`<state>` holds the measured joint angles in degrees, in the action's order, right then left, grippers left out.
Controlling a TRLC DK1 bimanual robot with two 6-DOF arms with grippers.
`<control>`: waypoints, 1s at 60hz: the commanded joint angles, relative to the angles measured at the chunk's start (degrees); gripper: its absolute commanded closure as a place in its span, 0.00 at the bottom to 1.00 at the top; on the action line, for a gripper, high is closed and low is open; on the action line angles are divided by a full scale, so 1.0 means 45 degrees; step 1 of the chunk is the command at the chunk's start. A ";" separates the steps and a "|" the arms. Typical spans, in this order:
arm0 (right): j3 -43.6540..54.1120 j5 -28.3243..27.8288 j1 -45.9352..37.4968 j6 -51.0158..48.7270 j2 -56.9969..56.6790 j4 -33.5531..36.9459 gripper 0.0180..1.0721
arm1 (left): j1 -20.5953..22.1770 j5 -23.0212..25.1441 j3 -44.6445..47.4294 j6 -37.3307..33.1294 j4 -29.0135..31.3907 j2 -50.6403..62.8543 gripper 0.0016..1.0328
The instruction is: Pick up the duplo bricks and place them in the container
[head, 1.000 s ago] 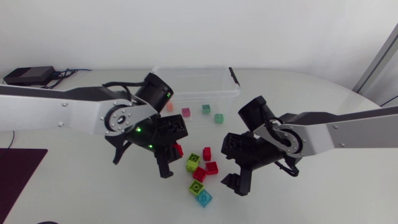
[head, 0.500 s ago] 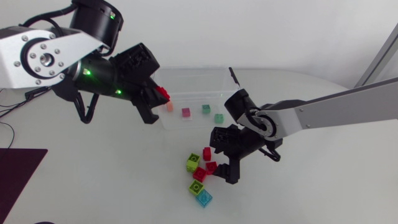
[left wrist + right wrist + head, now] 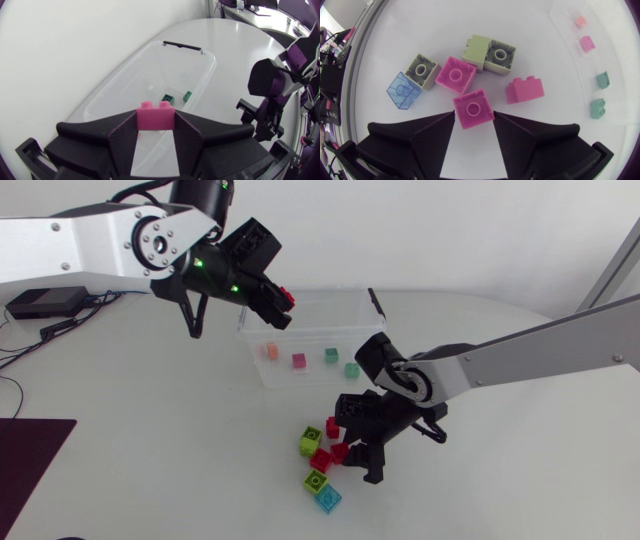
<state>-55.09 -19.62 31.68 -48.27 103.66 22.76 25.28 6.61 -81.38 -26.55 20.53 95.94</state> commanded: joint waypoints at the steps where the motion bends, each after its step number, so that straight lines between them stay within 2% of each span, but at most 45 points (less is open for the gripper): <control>1: -0.0180 -0.0113 0.0089 -0.0269 0.0325 0.0156 0.68 | -0.0051 0.0093 -0.0782 0.0450 -0.0188 0.0828 0.71; 3: -0.0180 -0.0133 0.0089 -0.0250 0.0325 0.0156 0.74 | -0.0051 0.0093 -0.0879 0.0469 -0.0188 0.0984 0.71; 10: 0.0016 -0.0152 0.0089 -0.0132 0.0110 0.0156 0.74 | -0.0051 0.0074 -0.1543 0.0626 -0.0188 0.1863 0.70; 15: 0.0270 -0.0133 0.0049 -0.0113 -0.0379 0.0234 0.74 | -0.0129 -0.0043 -0.1954 0.0782 -0.0188 0.2293 0.65; 20: 0.0445 -0.0133 -0.0126 -0.0152 -0.1179 0.0566 0.74 | -0.0188 -0.0083 -0.2129 0.0801 -0.0188 0.2371 0.38; 21: 0.0465 -0.0133 -0.0185 -0.0152 -0.1375 0.0664 0.74 | -0.0207 -0.0083 -0.2149 0.0782 -0.0169 0.2371 0.23; 22: 0.0485 -0.0133 -0.0243 -0.0172 -0.1550 0.0762 0.74 | -0.0207 -0.0083 -0.2168 0.0782 -0.0130 0.2371 0.17; 23: 0.0485 -0.0133 -0.0361 -0.0211 -0.1804 0.0918 0.74 | -0.0207 -0.0083 -0.2168 0.0782 -0.0130 0.2371 0.15; 24: 0.0465 -0.0133 -0.0419 -0.0230 -0.1961 0.1035 0.74 | -0.0246 -0.0083 -0.2149 0.0762 -0.0091 0.2293 0.08; 25: 0.0465 -0.0133 -0.0478 -0.0250 -0.2175 0.1152 0.74 | -0.0246 -0.0083 -0.2129 0.0762 -0.0091 0.2234 0.06; 34: -0.0492 -0.0250 -0.1415 -0.0328 -0.3660 0.2324 0.74 | -0.0383 -0.0083 -0.1543 0.0723 -0.0012 0.1160 0.05; 44: -0.2250 -0.0445 -0.2314 0.0219 -0.3836 0.2578 0.74 | -0.0207 -0.0024 0.0214 0.0137 0.0300 -0.0812 0.05; 52: -0.3461 -0.0406 -0.2529 0.1352 -0.3230 0.1680 0.74 | 0.0281 -0.0004 0.2128 -0.0742 0.0906 -0.2160 0.05; 54: -0.3949 -0.0348 -0.2587 0.1996 -0.2761 0.1016 0.74 | 0.0477 0.0113 0.3046 -0.1367 0.1355 -0.2590 0.05; 60: -0.4691 -0.0231 -0.2685 0.2914 -0.2058 0.0039 0.74 | 0.0672 0.0328 0.4492 -0.2148 0.1452 -0.3098 0.05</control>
<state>-73.76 -21.10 20.32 -39.27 90.98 25.17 27.64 6.90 -67.13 -31.92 26.06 83.68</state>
